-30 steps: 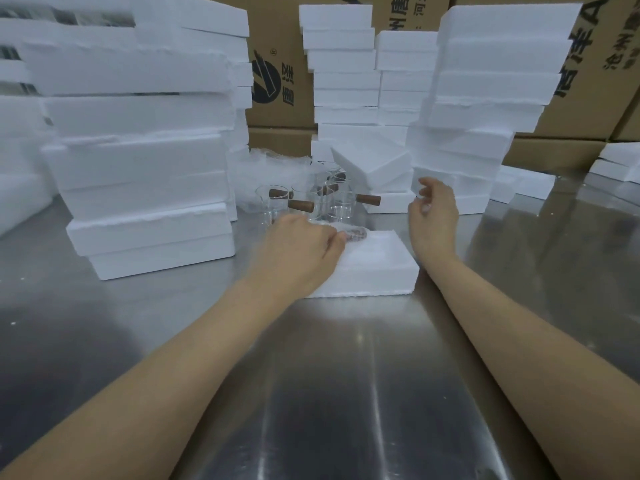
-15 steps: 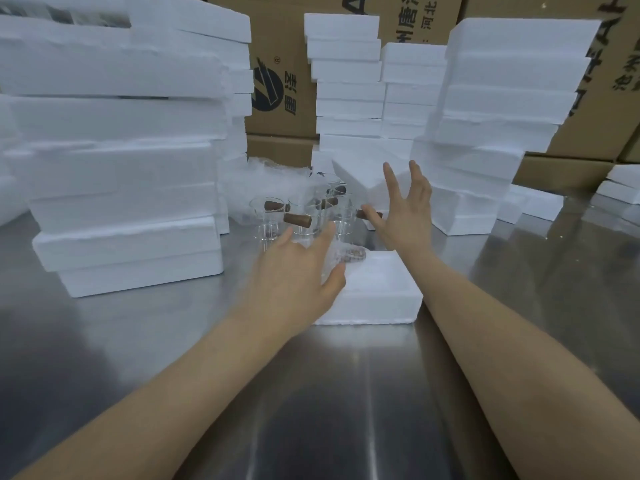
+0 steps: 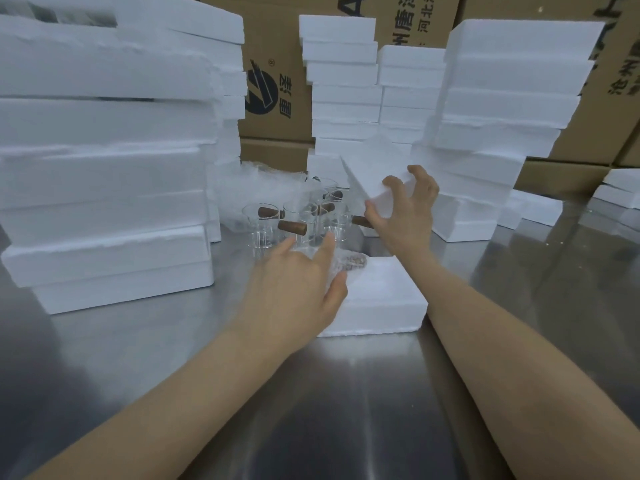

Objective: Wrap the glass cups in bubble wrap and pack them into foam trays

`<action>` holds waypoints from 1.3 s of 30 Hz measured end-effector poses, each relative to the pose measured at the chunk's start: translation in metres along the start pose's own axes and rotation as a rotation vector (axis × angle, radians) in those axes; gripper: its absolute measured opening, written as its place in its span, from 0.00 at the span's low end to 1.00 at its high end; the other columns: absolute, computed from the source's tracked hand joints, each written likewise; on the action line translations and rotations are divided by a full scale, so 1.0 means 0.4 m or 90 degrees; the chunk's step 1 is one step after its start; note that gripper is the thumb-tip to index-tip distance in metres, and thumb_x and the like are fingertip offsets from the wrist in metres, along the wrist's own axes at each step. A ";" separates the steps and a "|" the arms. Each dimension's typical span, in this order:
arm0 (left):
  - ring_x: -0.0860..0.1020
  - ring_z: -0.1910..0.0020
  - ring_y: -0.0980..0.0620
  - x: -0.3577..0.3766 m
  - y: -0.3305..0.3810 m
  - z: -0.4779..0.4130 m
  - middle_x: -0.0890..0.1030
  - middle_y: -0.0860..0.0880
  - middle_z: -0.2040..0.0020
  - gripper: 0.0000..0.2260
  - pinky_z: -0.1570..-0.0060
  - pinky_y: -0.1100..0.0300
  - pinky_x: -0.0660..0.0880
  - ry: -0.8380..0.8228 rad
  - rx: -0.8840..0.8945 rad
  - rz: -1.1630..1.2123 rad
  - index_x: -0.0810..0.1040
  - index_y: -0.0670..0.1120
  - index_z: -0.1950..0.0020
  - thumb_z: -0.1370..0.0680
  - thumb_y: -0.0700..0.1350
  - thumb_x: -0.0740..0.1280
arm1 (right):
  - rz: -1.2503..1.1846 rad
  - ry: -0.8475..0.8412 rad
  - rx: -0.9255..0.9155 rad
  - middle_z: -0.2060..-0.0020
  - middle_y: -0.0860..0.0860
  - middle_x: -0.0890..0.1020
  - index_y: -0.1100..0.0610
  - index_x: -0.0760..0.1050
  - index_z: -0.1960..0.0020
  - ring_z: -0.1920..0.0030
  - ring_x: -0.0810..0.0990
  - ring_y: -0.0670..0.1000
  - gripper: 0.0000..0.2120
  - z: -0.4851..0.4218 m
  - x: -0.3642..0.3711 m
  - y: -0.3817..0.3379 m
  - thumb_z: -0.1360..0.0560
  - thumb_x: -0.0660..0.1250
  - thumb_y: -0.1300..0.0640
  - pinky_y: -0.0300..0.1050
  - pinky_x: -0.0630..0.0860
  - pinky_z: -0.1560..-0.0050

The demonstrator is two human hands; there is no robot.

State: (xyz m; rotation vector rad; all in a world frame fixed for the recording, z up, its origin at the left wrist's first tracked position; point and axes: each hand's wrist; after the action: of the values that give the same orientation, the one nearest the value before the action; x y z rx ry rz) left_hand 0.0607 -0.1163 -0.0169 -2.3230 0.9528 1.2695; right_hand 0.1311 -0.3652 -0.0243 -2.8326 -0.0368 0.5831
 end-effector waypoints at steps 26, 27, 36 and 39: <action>0.62 0.28 0.62 -0.005 -0.079 0.006 0.64 0.64 0.28 0.36 0.26 0.54 0.54 0.064 -0.249 0.843 0.54 0.63 0.24 0.31 0.72 0.53 | -0.431 -0.150 0.012 0.41 0.59 0.73 0.66 0.68 0.41 0.40 0.70 0.41 0.23 0.158 -0.289 -0.122 0.30 0.52 0.53 0.35 0.64 0.39; 0.63 0.31 0.67 -0.001 -0.079 0.009 0.64 0.66 0.30 0.35 0.29 0.60 0.57 0.057 -0.223 0.832 0.55 0.62 0.24 0.29 0.71 0.55 | -0.429 -0.159 0.008 0.41 0.60 0.73 0.66 0.68 0.41 0.40 0.70 0.42 0.23 0.158 -0.289 -0.117 0.30 0.52 0.53 0.35 0.64 0.39; 0.63 0.32 0.59 0.016 -0.085 0.010 0.63 0.58 0.37 0.24 0.35 0.65 0.62 0.026 -0.180 0.790 0.59 0.56 0.36 0.28 0.59 0.62 | -0.439 -0.173 -0.045 0.43 0.62 0.74 0.57 0.68 0.42 0.40 0.72 0.52 0.18 0.154 -0.291 -0.109 0.28 0.51 0.53 0.39 0.66 0.39; 0.68 0.34 0.53 0.030 -0.085 0.011 0.66 0.58 0.34 0.21 0.44 0.67 0.65 -0.050 -0.180 0.754 0.56 0.57 0.37 0.23 0.57 0.65 | -0.430 -0.198 -0.029 0.42 0.61 0.75 0.58 0.68 0.44 0.41 0.72 0.51 0.16 0.156 -0.294 -0.102 0.30 0.52 0.59 0.38 0.66 0.40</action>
State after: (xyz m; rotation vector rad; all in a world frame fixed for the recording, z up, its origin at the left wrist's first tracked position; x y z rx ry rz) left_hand 0.0862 -0.0941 -0.0305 -1.7737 2.4122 1.9321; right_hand -0.0005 -0.3195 -0.0242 -2.4980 -1.0181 0.8362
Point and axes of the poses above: each hand's wrist, its own z-axis away from the middle knuckle, its own x-axis out of the palm, y = z × x
